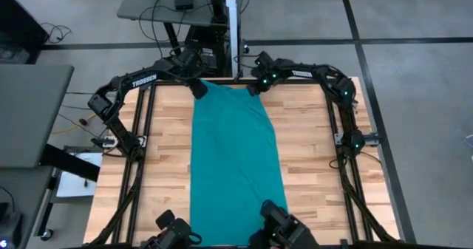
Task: Roll towel
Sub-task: Fold the blue towel in half
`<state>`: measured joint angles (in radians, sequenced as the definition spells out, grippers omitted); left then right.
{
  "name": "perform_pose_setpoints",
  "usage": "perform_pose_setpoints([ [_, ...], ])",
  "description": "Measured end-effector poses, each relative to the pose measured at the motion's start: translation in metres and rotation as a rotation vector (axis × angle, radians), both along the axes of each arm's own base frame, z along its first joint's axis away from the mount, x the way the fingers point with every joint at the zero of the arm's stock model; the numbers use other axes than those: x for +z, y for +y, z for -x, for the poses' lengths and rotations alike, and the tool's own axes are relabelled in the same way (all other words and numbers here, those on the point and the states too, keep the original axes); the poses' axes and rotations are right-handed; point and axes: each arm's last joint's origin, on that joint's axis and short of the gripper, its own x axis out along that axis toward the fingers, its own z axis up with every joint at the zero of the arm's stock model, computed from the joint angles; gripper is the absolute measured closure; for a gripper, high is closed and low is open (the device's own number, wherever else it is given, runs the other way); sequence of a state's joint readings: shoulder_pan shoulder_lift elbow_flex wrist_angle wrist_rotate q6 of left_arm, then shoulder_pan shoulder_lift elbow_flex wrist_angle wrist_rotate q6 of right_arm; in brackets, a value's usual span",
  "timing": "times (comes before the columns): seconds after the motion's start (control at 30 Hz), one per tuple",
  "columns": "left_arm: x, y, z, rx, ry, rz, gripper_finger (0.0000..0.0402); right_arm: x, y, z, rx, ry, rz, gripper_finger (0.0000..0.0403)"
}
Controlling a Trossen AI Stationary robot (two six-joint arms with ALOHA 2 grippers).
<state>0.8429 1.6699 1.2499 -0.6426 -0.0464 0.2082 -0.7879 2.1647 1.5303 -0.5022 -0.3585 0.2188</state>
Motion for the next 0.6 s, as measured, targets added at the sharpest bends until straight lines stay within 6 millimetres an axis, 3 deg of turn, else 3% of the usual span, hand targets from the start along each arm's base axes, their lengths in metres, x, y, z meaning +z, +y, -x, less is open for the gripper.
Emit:
perform_pose_setpoints([
  [0.2,0.000,0.000,0.000,0.012,-0.009,-0.001,0.0308,-0.002,-0.010,0.018,0.003,0.023,-0.039,0.0271],
  [0.4,0.000,0.000,0.000,0.012,-0.008,0.000,0.0308,-0.003,-0.017,0.038,-0.011,0.153,-0.018,0.0271],
  [0.6,0.000,0.001,0.000,0.021,-0.014,0.001,0.0308,0.013,-0.031,0.057,-0.081,0.156,0.038,0.0271],
])
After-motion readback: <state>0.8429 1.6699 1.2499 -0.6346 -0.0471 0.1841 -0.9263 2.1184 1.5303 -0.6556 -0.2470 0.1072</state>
